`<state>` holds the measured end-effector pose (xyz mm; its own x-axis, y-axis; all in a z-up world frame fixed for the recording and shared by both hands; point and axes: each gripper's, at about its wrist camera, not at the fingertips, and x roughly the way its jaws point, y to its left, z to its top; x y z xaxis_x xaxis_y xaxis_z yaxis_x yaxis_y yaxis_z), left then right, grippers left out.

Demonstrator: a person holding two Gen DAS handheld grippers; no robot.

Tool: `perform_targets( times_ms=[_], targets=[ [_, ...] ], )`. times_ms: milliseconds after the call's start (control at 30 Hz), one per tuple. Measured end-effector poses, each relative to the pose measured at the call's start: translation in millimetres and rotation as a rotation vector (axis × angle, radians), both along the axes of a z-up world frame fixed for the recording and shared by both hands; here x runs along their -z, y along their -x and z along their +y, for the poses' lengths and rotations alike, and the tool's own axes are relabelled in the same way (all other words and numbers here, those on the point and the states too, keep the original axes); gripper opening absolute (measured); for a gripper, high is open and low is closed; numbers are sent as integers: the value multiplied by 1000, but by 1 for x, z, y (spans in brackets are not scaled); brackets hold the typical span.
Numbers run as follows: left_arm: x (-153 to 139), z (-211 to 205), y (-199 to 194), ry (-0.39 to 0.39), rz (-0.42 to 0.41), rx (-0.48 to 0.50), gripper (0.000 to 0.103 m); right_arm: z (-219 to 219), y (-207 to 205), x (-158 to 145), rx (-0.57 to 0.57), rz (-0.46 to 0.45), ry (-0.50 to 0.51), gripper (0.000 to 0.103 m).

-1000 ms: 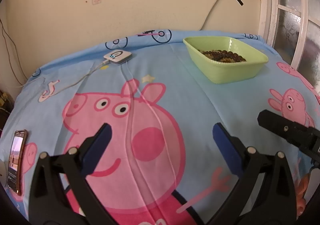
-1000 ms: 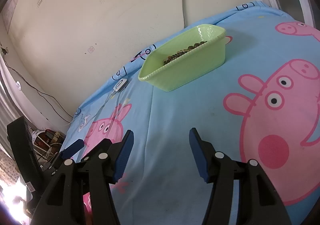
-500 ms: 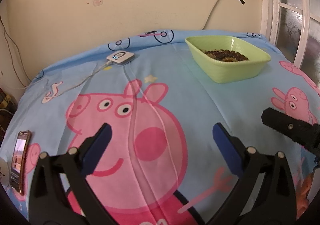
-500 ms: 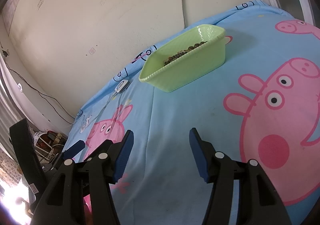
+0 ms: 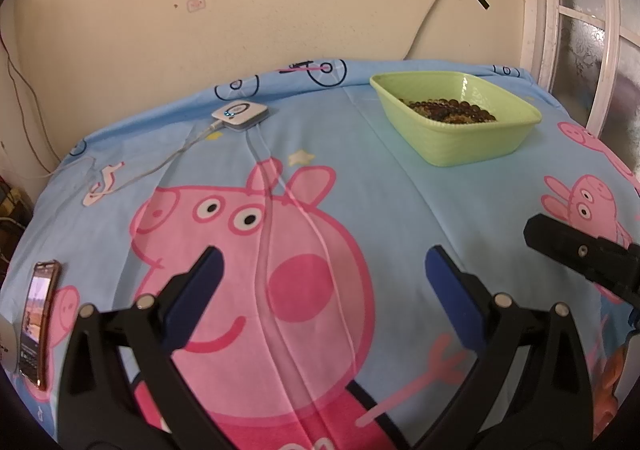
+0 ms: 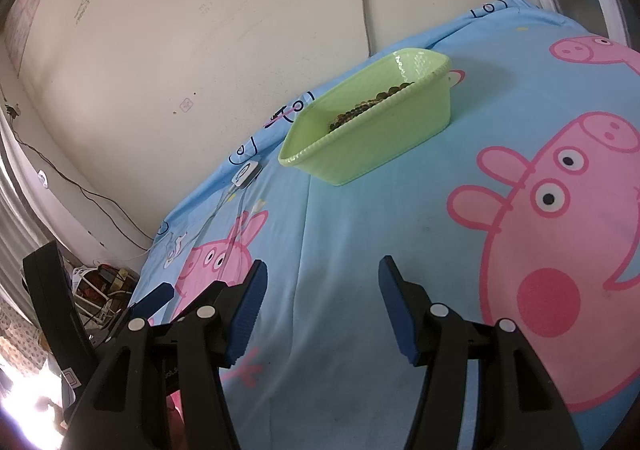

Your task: Organize jewelry

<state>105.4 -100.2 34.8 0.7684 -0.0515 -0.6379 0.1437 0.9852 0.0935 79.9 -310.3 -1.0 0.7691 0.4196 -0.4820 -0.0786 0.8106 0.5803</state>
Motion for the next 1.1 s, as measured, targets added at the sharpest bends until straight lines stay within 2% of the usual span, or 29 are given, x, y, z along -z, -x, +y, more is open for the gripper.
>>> perform_targets(
  times_ms=[1100],
  targets=[
    [0, 1, 0, 0, 0, 1, 97, 2, 2, 1, 2, -3, -3, 34]
  ],
)
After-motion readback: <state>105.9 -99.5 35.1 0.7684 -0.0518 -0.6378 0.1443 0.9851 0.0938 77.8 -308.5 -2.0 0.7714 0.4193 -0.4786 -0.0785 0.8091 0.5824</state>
